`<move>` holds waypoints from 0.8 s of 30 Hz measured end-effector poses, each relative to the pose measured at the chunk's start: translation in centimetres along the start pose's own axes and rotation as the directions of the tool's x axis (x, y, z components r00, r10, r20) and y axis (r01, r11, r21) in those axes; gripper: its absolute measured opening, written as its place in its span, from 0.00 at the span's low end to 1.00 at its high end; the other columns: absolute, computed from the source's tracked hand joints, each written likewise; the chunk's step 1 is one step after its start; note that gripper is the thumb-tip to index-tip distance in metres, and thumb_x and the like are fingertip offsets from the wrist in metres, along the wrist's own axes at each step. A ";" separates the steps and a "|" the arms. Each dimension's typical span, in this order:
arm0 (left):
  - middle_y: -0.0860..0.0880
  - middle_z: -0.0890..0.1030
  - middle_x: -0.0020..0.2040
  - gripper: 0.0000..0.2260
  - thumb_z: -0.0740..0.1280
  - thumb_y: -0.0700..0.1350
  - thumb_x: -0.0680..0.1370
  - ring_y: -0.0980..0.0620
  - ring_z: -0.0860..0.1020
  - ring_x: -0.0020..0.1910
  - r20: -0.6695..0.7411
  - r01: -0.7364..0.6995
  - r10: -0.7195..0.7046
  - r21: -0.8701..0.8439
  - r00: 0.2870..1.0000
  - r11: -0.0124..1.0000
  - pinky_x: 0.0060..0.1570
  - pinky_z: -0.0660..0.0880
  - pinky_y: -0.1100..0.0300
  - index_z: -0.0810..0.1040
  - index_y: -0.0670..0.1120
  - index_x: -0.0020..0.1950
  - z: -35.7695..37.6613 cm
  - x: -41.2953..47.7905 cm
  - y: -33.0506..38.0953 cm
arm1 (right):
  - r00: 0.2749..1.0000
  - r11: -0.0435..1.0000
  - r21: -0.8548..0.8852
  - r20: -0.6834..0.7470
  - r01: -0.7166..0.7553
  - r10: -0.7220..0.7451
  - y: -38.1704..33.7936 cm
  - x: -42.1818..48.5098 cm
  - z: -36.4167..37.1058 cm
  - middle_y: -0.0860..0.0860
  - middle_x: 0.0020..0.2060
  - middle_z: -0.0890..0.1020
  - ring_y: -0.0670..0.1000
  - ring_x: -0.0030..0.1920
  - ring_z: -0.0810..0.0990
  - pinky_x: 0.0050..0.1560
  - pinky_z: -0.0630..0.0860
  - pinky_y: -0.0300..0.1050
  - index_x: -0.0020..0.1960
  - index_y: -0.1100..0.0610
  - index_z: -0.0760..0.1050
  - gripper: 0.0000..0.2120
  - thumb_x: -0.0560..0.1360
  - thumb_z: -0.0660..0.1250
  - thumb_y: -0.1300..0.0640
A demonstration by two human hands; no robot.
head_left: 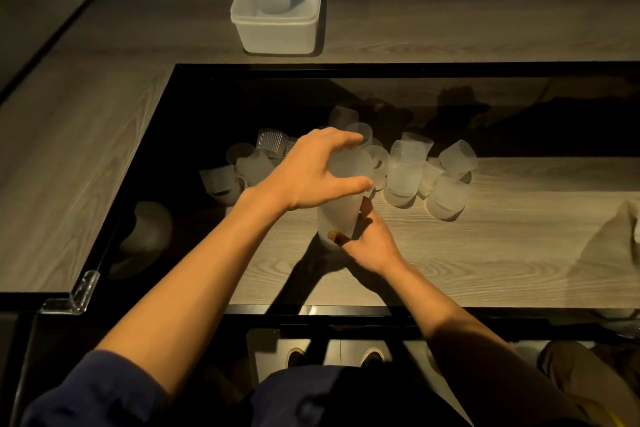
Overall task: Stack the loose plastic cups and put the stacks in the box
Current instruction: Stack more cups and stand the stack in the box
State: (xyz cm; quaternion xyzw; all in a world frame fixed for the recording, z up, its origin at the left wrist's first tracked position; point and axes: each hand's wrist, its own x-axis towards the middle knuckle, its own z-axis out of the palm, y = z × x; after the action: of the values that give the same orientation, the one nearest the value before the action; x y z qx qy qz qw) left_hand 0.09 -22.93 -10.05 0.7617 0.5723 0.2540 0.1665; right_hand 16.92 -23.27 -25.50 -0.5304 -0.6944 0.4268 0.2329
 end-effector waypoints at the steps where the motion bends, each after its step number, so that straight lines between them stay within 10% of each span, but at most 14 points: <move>1: 0.52 0.77 0.67 0.33 0.74 0.62 0.72 0.55 0.73 0.65 0.000 0.000 0.000 -0.015 1.000 1.000 0.64 0.71 0.57 0.73 0.50 0.73 0.2 0.0 0.0 | 1.000 1.000 0.016 0.003 -0.016 0.015 0.0 0.0 0.0 0.48 0.62 0.79 0.52 0.63 0.78 0.60 0.79 0.53 0.70 0.41 0.63 0.39 0.66 0.80 0.45; 12: 0.52 0.72 0.73 0.39 0.70 0.68 0.72 0.52 0.68 0.71 0.080 0.058 -0.060 0.024 0.995 0.998 0.68 0.65 0.56 0.67 0.52 0.77 2.2 -1.5 -2.7 | 0.999 0.999 -0.036 -0.013 0.039 -0.040 -0.4 -0.2 0.0 0.46 0.66 0.76 0.48 0.65 0.76 0.63 0.77 0.48 0.73 0.46 0.63 0.40 0.68 0.81 0.49; 16: 0.51 0.73 0.72 0.31 0.60 0.67 0.78 0.55 0.71 0.69 0.006 0.214 -0.221 -0.273 0.975 0.938 0.65 0.67 0.64 0.68 0.51 0.76 3.3 -2.8 -4.9 | 0.999 0.996 -0.076 -0.013 0.041 -0.042 -0.4 -0.2 0.0 0.47 0.68 0.76 0.49 0.68 0.74 0.67 0.75 0.51 0.75 0.47 0.62 0.42 0.67 0.80 0.46; 19: 0.50 0.78 0.61 0.22 0.64 0.55 0.82 0.55 0.76 0.58 -0.118 0.446 -0.496 -0.298 0.860 0.844 0.52 0.70 0.69 0.73 0.44 0.71 4.3 -3.4 -7.7 | 0.999 0.995 -0.099 -0.005 0.032 -0.033 -0.4 0.0 0.0 0.48 0.69 0.75 0.50 0.69 0.73 0.68 0.73 0.49 0.76 0.48 0.61 0.43 0.69 0.80 0.46; 24: 0.44 0.78 0.64 0.28 0.75 0.52 0.75 0.44 0.77 0.63 -0.054 0.729 -0.739 -0.133 0.672 0.672 0.61 0.76 0.49 0.71 0.44 0.71 6.3 -4.8 -12.6 | 1.000 0.994 -0.109 0.000 0.017 -0.017 -0.4 -0.1 -0.2 0.49 0.69 0.75 0.51 0.69 0.74 0.67 0.74 0.48 0.76 0.49 0.60 0.43 0.69 0.80 0.45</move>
State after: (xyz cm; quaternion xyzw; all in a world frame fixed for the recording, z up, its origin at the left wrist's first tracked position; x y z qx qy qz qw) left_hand -7.23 -23.66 -23.04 0.4438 0.8245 0.2331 0.2626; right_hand 16.84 -23.29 -25.02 -0.5366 -0.7212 0.3859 0.2074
